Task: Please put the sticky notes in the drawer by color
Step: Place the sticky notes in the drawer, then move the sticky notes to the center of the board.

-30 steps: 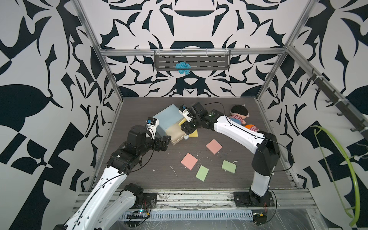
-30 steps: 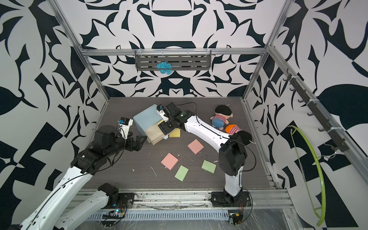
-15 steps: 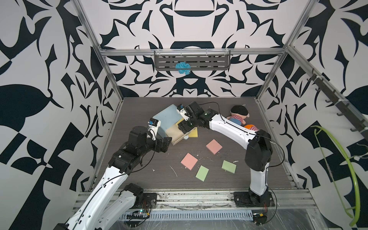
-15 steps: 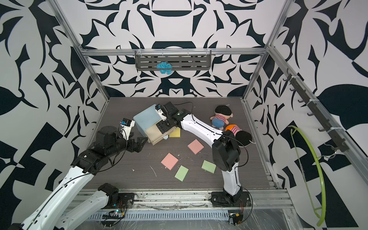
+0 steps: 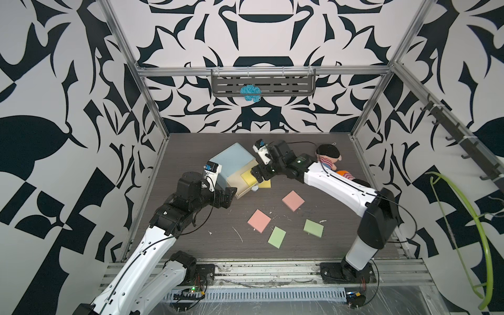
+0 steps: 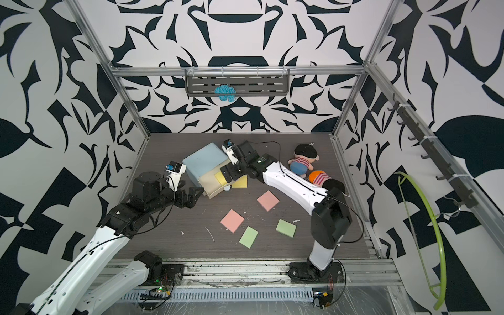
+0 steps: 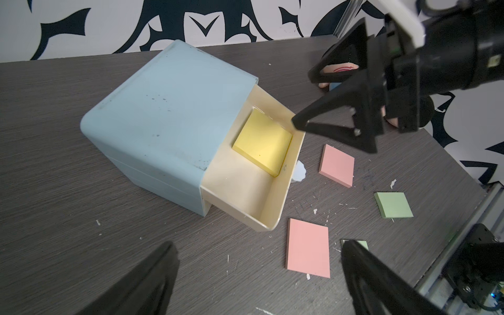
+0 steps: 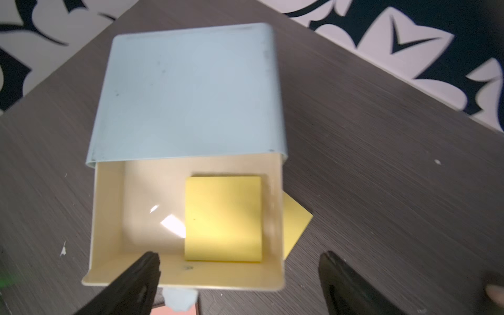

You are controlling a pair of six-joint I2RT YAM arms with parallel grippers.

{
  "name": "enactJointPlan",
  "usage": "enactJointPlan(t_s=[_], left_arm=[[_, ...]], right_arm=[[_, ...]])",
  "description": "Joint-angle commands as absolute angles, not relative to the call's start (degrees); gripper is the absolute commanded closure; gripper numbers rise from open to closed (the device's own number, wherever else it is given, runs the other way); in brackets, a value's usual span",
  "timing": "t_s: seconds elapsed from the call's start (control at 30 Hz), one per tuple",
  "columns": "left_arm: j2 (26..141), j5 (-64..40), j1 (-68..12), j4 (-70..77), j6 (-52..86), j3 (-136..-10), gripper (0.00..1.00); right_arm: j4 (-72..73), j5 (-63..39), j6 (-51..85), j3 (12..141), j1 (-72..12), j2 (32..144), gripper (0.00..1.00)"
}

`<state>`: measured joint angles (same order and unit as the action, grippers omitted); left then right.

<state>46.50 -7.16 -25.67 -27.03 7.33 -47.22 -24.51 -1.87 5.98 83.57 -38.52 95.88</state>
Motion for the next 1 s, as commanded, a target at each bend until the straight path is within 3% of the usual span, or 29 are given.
enactJointPlan(t_s=[0.0,0.23,0.6,0.97], left_arm=[[47.15,-9.08,-25.84,-24.56,7.49,-46.64,0.01],[48.86,-10.40,-25.84,-24.08,9.38,-47.59,0.01],[46.46,-9.94,-25.86,-24.70,11.78,-45.71,0.01],[45.56,-9.59,-25.84,-25.32,11.60,-45.11,0.01]], right_arm=[[-18.82,-5.51,15.40,78.59,-30.11,93.59,0.18],[-18.76,-22.31,19.92,83.93,-20.39,105.34,0.43],[-15.44,-36.66,25.16,98.76,-21.07,125.13,0.71],[-21.95,-39.33,24.58,106.79,-25.78,134.38,0.76]])
